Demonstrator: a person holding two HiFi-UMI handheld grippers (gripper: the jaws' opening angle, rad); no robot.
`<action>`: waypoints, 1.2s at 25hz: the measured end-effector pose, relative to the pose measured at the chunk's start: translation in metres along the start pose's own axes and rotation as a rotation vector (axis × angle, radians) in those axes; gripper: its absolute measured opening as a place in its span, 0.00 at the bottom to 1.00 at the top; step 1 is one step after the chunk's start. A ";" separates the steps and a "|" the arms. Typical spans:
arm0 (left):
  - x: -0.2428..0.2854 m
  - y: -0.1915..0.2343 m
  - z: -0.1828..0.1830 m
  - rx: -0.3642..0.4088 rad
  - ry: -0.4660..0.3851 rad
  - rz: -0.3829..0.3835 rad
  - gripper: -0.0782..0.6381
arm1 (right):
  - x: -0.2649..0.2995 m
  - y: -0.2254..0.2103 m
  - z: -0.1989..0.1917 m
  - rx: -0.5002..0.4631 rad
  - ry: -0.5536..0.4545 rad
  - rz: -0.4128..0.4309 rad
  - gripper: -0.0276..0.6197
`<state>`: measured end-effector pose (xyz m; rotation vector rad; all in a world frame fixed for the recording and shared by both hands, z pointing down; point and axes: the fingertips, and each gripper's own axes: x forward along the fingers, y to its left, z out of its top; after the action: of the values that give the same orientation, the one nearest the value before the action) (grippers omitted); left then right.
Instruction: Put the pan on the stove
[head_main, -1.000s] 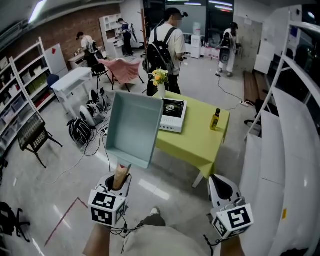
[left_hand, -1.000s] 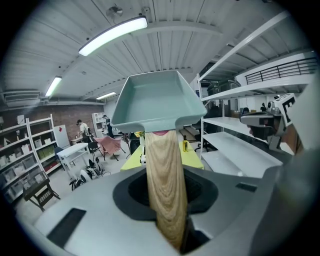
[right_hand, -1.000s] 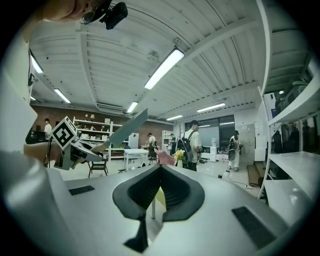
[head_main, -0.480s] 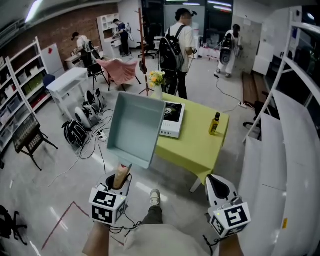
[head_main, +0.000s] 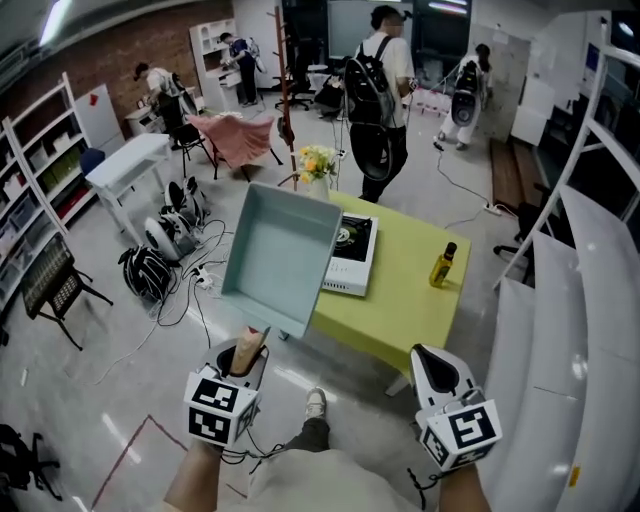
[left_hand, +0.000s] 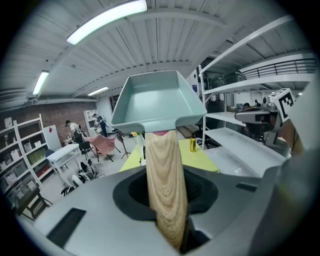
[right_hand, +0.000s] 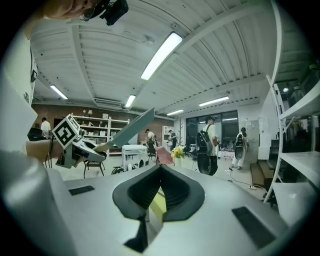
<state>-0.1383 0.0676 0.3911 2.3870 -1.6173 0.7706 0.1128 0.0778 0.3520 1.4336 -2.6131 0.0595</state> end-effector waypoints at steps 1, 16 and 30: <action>0.010 0.007 0.003 0.002 0.006 -0.006 0.24 | 0.012 -0.004 0.002 0.001 0.005 -0.004 0.05; 0.174 0.115 0.039 0.078 0.084 -0.130 0.24 | 0.180 -0.064 0.018 0.013 0.114 -0.104 0.05; 0.286 0.152 0.044 0.088 0.140 -0.218 0.24 | 0.294 -0.098 -0.010 0.064 0.201 -0.112 0.05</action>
<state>-0.1804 -0.2462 0.4715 2.4538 -1.2704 0.9586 0.0412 -0.2196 0.4043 1.5063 -2.3870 0.2611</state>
